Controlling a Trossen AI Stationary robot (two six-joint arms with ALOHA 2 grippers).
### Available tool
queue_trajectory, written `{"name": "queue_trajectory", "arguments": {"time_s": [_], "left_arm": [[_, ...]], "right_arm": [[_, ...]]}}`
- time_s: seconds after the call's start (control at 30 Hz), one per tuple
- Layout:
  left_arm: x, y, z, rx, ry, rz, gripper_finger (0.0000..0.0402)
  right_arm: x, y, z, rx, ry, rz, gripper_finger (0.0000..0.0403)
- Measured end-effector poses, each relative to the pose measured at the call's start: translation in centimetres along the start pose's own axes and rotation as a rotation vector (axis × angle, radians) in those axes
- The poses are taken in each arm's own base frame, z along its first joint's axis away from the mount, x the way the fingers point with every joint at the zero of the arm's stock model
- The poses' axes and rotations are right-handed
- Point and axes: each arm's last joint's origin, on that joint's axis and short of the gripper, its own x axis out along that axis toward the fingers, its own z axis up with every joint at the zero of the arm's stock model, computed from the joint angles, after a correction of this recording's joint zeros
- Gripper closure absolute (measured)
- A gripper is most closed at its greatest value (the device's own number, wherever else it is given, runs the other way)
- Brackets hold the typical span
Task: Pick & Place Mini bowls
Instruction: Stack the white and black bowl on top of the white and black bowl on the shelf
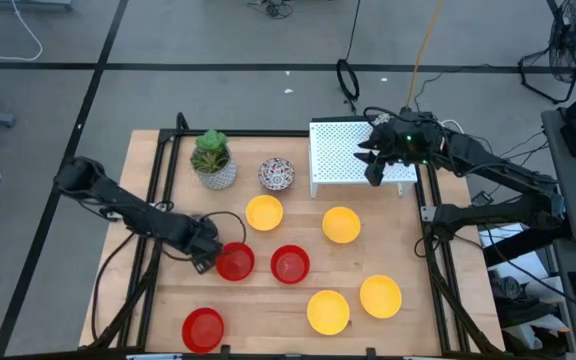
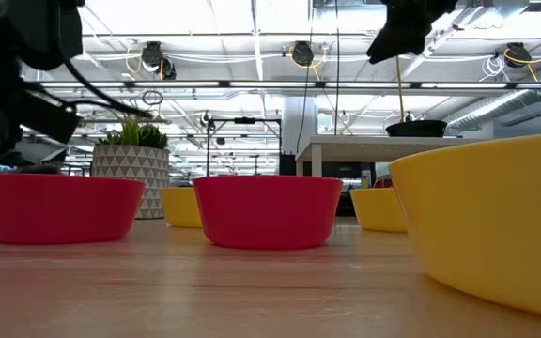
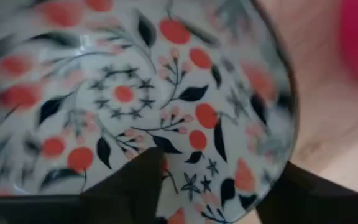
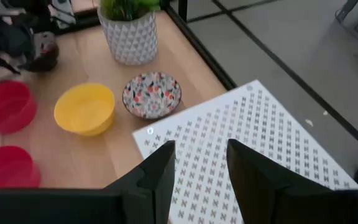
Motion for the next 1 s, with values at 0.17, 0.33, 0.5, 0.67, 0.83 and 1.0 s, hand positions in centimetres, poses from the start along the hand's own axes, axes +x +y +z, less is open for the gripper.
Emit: {"name": "queue_trajectory", "arguments": {"time_s": [0.17, 0.33, 0.5, 0.67, 0.83, 1.0], "left_arm": [[0.2, 0.0, -0.1, 0.024, 0.052, 0.016, 0.0331], [-0.4, 0.2, -0.2, 0.000, 0.032, 0.002, 0.0357], [-2.3, -0.9, 0.3, 0.048, -0.038, -0.096, 0.0349], [-4.5, -2.1, 1.2, 0.170, -0.153, -0.146, 0.0388], [-6.7, -2.9, 1.9, 0.247, -0.282, -0.144, 0.0374], [-8.7, -3.5, 2.6, 0.413, -0.410, -0.123, 0.0381]], "right_arm": [[0.1, 0.0, 0.2, 0.001, -0.025, 0.001, 0.0271], [0.1, 0.0, 0.2, 0.001, -0.028, 0.001, 0.0271], [0.0, 0.0, 0.3, 0.003, -0.032, 0.003, 0.0271], [0.1, 0.0, 0.3, 0.000, -0.038, 0.004, 0.0271], [0.2, 0.1, 0.4, -0.062, -0.053, 0.047, 0.0271], [1.8, 0.8, -0.3, -0.115, -0.151, 0.248, 0.0271]]}}
